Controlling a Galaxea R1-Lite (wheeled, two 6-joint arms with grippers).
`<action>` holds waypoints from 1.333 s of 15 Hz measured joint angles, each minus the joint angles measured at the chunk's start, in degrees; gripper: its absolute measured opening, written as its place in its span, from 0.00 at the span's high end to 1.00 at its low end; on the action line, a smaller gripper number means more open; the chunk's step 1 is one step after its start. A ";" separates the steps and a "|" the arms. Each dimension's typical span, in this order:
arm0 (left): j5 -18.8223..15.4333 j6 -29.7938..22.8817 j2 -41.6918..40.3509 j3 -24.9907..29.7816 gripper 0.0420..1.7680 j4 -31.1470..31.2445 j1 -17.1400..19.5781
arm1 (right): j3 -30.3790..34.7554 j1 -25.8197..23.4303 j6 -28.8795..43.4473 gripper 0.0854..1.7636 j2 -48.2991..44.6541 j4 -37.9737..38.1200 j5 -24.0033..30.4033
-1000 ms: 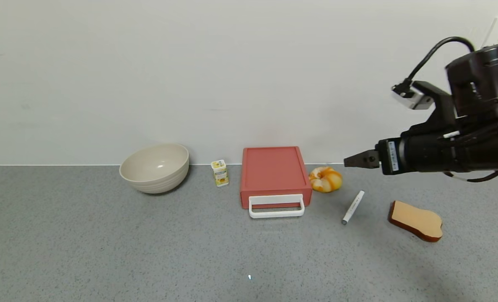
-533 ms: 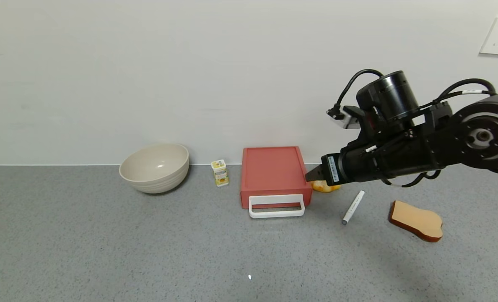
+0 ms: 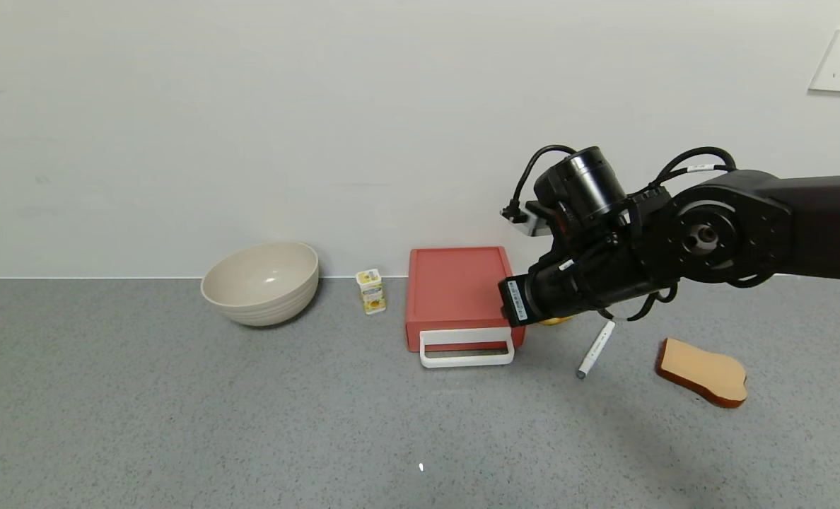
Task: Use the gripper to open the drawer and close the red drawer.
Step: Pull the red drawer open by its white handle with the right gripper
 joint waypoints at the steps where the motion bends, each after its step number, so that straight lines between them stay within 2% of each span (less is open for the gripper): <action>1: 0.00 0.00 0.00 0.00 0.03 0.00 0.00 | -1.46 0.18 -0.48 0.98 0.90 1.13 0.22; 4: 0.00 0.02 0.00 0.00 0.03 0.00 0.00 | -5.07 0.38 -7.58 0.98 3.69 4.02 0.89; 7: 0.00 0.00 0.00 0.00 0.03 0.00 0.00 | -5.99 0.16 -16.51 0.98 5.66 4.50 2.65; 14: 0.00 0.00 0.00 0.00 0.03 0.00 0.00 | -12.37 1.88 -18.62 0.98 10.93 7.75 2.38; 20: -0.02 0.00 0.00 0.00 0.03 0.00 0.00 | -13.51 0.88 -32.79 0.98 13.15 7.72 2.71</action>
